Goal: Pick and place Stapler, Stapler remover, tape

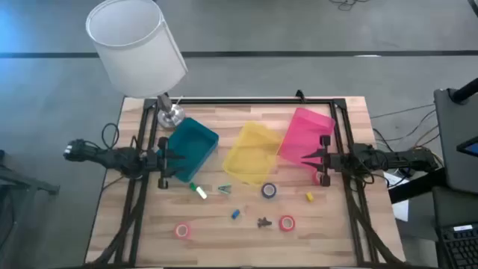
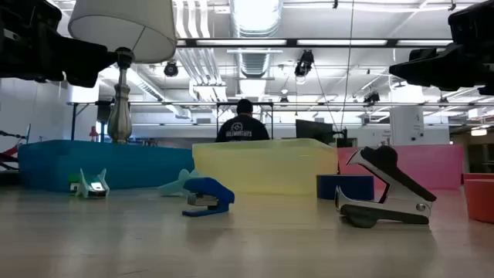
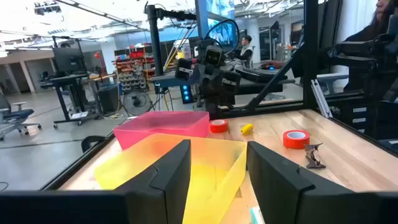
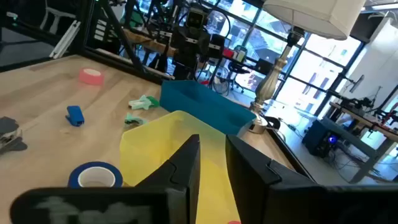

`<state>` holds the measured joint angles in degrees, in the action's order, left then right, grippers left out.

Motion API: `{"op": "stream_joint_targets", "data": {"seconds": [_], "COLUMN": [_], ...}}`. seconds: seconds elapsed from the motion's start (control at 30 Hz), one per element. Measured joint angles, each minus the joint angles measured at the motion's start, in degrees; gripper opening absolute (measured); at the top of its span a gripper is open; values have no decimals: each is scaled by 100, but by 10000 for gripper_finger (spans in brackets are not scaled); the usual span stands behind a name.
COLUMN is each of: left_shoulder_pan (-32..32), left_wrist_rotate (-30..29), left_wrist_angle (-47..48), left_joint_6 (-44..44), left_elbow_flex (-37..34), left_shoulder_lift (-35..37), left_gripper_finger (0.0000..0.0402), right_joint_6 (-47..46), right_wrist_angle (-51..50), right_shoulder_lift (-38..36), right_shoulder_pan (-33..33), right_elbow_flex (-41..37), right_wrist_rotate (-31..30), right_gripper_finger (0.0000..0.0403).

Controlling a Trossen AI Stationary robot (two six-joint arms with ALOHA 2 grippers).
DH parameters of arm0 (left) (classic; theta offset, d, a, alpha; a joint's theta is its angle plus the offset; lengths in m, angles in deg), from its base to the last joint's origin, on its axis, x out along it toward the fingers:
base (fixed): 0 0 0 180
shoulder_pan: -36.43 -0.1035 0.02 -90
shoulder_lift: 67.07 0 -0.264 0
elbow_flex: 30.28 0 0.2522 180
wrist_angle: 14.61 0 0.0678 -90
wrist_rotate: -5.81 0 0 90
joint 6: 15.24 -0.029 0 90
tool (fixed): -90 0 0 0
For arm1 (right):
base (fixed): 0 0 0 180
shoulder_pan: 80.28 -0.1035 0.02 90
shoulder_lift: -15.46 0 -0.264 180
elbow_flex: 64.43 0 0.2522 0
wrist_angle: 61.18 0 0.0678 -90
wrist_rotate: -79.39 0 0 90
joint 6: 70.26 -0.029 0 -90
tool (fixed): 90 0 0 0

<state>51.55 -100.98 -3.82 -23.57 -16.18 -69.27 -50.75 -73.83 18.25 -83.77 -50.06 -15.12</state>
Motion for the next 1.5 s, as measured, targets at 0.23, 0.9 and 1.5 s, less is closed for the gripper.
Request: {"op": "stream_joint_targets", "data": {"seconds": [0.23,0.9,1.5], "left_shoulder_pan": [0,2,2], "left_wrist_rotate": [1,0,1], "left_wrist_angle": [-1,-2,-2], "left_joint_6": [-2,0,-1], "left_elbow_flex": [0,0,0], "left_shoulder_lift": [2,0,1], "left_gripper_finger": [161,161,161], "right_joint_6": [0,0,0], "right_wrist_angle": [-2,-2,-2], "right_shoulder_lift": [-2,-2,0], "right_shoulder_pan": [1,2,2], "right_elbow_flex": [0,0,0], "right_wrist_rotate": [1,0,2], "right_gripper_finger": [72,81,80]}}
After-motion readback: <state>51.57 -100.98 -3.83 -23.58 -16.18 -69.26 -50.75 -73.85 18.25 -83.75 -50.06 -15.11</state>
